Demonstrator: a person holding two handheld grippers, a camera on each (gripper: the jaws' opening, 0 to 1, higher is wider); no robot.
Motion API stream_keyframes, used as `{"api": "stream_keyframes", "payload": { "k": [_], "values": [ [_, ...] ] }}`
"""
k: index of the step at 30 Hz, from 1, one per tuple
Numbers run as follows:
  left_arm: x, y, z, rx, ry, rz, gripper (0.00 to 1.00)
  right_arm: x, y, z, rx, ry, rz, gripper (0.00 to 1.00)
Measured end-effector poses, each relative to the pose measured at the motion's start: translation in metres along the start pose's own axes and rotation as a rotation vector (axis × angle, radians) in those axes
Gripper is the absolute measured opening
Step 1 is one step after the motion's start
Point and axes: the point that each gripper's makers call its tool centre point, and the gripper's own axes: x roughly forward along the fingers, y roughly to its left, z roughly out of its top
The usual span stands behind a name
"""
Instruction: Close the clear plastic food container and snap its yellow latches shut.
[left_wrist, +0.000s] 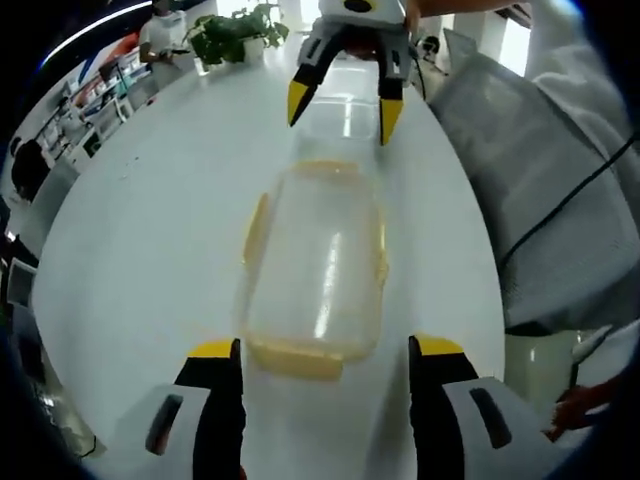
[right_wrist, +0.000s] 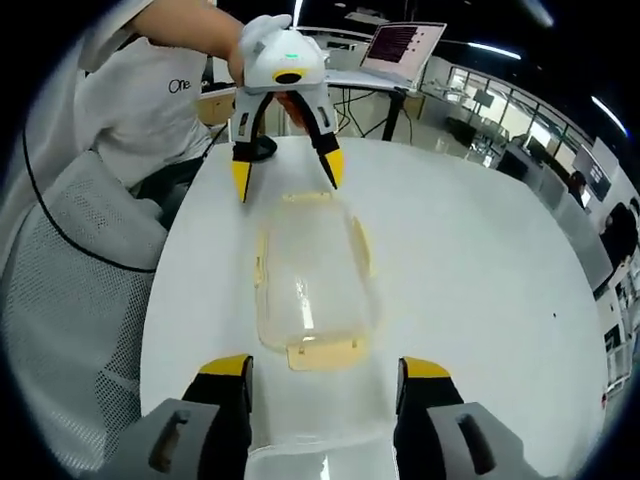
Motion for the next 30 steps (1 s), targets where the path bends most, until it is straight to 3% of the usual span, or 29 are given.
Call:
{"api": "stream_keyframes", "payload": {
  "k": [10, 22, 30],
  "values": [
    [0.002, 0.009, -0.005, -0.005, -0.001, 0.006, 0.69, 0.007, 0.000, 0.001, -0.030, 0.017, 0.017, 0.54],
    [0.008, 0.009, -0.014, 0.049, 0.034, -0.009, 0.66, 0.017, 0.000, -0.005, -0.051, 0.049, 0.038, 0.51],
    [0.011, 0.011, -0.018, 0.038, 0.042, -0.015, 0.63, 0.021, -0.003, -0.005, -0.048, 0.048, 0.041, 0.50]
  ]
}}
